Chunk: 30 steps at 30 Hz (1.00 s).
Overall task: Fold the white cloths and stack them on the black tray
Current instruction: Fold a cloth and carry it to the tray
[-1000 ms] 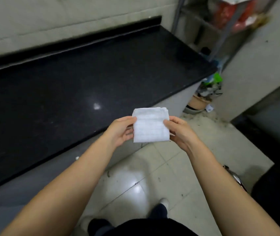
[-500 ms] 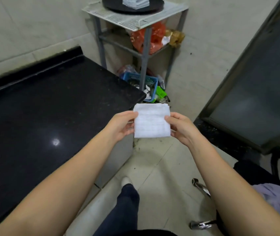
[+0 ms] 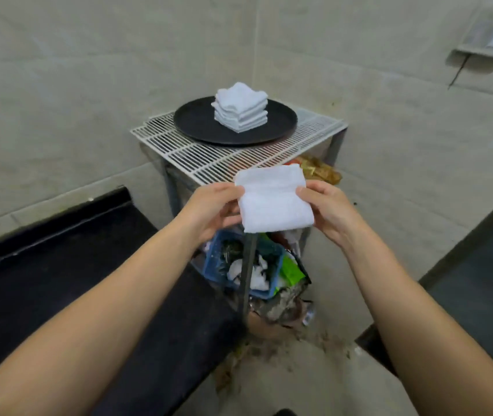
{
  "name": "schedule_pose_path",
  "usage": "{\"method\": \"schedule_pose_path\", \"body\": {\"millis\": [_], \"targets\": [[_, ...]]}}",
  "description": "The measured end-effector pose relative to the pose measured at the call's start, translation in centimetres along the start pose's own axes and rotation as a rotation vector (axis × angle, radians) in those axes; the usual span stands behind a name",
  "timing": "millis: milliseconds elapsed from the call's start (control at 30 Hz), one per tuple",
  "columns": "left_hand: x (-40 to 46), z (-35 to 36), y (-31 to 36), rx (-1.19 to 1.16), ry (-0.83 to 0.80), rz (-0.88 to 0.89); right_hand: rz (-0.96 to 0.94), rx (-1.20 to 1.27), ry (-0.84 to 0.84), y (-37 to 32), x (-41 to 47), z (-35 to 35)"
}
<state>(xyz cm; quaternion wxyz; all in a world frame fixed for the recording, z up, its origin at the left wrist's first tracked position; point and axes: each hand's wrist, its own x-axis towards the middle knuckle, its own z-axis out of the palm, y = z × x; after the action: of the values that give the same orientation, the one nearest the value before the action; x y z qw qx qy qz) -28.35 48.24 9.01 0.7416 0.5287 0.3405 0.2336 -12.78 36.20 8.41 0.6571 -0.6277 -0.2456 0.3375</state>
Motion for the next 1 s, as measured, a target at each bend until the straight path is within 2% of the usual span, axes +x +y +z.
{"method": "schedule_pose_path", "body": {"millis": [233, 367, 533, 700, 833, 1000], "targets": [[13.1, 2.5, 9.2, 0.013, 0.155, 0.231, -0.16, -0.172, -0.201, -7.6, 18.8, -0.2], [20.7, 3.9, 12.8, -0.032, 0.341, 0.254, -0.174, -0.294, -0.293, -10.7, 29.7, 1.3], [27.8, 3.5, 15.8, -0.019, 0.544, 0.266, -0.231, -0.378, -0.424, -13.4, 39.3, 4.2], [31.5, 2.7, 14.8, 0.002, 0.619, 0.156, -0.142, -0.474, -0.508, -11.0, 44.0, 5.1], [31.9, 1.7, 13.1, 0.038, 0.663, 0.149, -0.024, -0.384, -0.606, -8.3, 44.2, 4.5], [31.7, 0.8, 11.5, 0.129, 0.715, 0.156, -0.074, -0.432, -0.593, -7.5, 43.5, 4.7]]}}
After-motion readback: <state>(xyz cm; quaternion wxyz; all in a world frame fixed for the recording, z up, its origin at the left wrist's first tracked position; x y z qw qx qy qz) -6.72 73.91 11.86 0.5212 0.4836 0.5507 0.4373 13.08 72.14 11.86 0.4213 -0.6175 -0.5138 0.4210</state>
